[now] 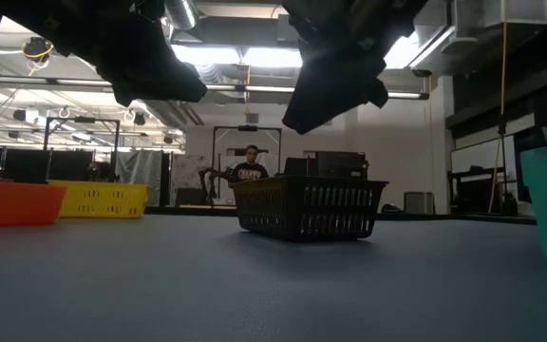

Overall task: Sort Halloween decoration
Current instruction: Put the black spider toy into the black bin

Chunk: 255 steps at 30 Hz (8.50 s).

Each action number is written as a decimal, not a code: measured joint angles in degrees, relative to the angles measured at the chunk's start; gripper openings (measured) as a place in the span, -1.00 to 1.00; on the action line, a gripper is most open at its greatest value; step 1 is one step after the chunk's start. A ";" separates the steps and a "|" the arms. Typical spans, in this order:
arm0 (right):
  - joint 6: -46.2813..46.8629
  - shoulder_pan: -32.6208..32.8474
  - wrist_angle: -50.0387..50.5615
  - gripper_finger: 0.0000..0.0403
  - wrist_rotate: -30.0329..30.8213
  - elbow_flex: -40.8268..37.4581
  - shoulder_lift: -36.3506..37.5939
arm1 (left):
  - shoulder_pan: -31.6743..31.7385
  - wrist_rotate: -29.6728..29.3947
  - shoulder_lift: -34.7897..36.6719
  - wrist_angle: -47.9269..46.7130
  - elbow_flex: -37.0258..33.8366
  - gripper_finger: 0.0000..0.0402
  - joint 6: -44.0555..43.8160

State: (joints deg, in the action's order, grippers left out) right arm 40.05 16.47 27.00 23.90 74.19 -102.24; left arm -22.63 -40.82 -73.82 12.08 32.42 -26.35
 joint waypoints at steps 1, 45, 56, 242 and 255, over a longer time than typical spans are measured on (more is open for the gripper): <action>-0.36 0.00 0.00 -0.47 -0.15 0.00 -0.01 | 0.00 0.00 0.00 0.00 0.00 -0.54 0.00; -10.84 -3.42 -1.44 -0.47 -2.14 -0.04 -6.73 | -0.04 0.02 0.02 -1.09 -0.02 -0.54 0.00; -12.69 -6.51 -0.47 -0.47 -7.86 -0.04 -6.73 | -0.04 4.41 0.02 -1.10 -0.02 -0.54 -0.02; -11.89 4.16 23.52 0.32 8.19 -8.79 14.29 | -9.40 37.29 0.76 -38.81 -3.45 -0.41 -12.57; -11.89 4.15 23.43 0.32 8.19 -8.79 14.29 | -4.00 36.29 0.92 -31.62 -3.43 -0.41 -12.17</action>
State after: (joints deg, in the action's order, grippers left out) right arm 28.16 20.62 50.43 32.10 65.41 -87.94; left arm -26.63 -4.52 -72.90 -19.54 28.99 -38.52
